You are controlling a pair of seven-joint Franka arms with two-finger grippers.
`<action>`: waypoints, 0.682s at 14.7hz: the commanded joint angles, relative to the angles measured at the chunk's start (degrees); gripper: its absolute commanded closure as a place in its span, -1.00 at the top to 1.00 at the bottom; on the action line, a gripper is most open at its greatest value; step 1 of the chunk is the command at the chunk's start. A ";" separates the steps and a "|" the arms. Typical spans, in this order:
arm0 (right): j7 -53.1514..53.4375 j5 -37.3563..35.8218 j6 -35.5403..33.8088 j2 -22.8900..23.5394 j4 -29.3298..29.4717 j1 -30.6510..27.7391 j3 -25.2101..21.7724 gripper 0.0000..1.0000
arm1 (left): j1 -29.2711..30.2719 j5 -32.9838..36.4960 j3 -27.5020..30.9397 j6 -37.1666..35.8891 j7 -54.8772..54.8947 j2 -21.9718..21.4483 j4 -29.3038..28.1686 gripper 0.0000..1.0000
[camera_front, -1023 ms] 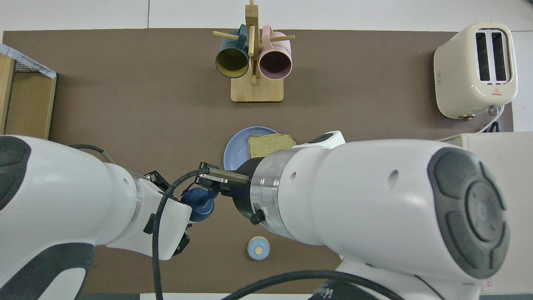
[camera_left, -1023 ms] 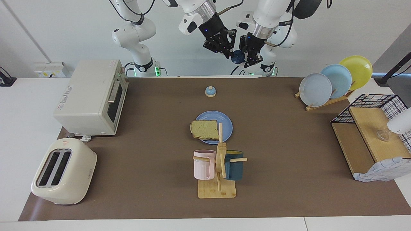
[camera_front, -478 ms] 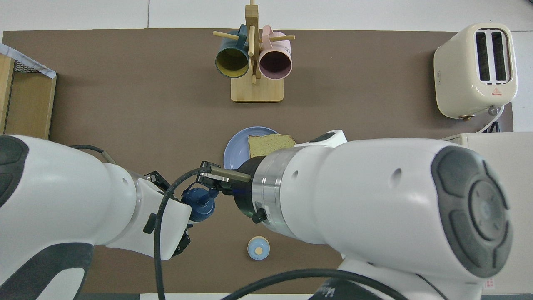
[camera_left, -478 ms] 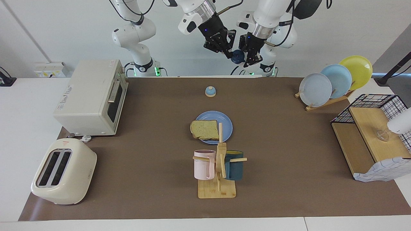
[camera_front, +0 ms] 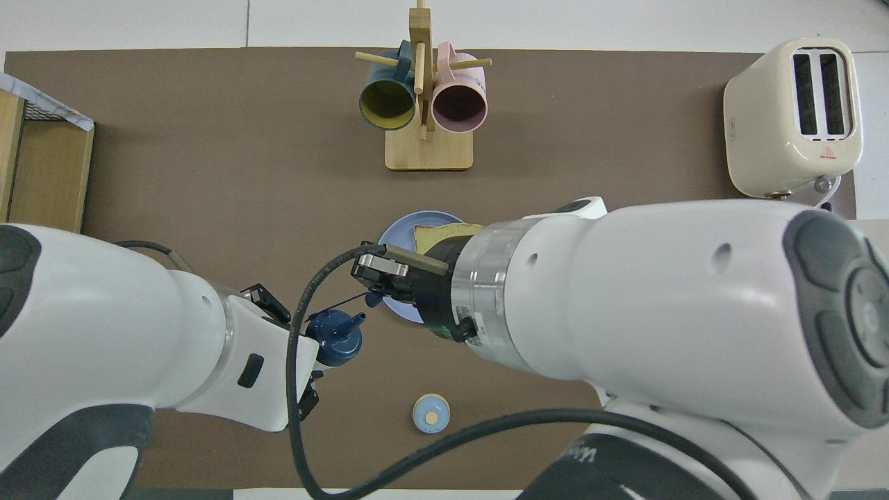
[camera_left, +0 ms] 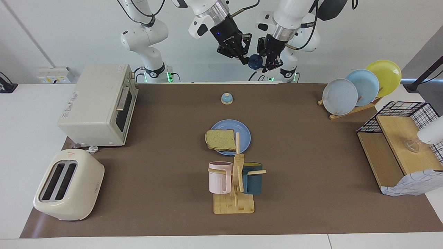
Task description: Put bread on plate and add seasoning
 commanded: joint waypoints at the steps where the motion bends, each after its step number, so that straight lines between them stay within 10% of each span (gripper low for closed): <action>1: 0.85 0.32 0.63 0.24 0.75 -1.73 0.18 -1.00 | 0.07 -0.59 0.24 -0.44 -0.49 -1.46 -1.33 -0.57; 4: 0.68 -0.03 0.63 0.24 0.75 -1.65 0.10 -1.00 | 0.07 -0.59 0.16 -0.53 -1.45 -1.46 -1.33 -0.58; 7: 0.85 -0.03 0.63 0.16 0.48 -1.56 0.10 0.75 | 0.07 -0.59 0.16 -0.53 -1.46 -1.46 -1.33 -0.58; 10: -0.11 -0.82 0.11 -0.02 -0.04 -1.74 0.01 1.00 | 0.07 -0.59 0.16 -0.18 -1.72 -1.46 -1.33 -0.56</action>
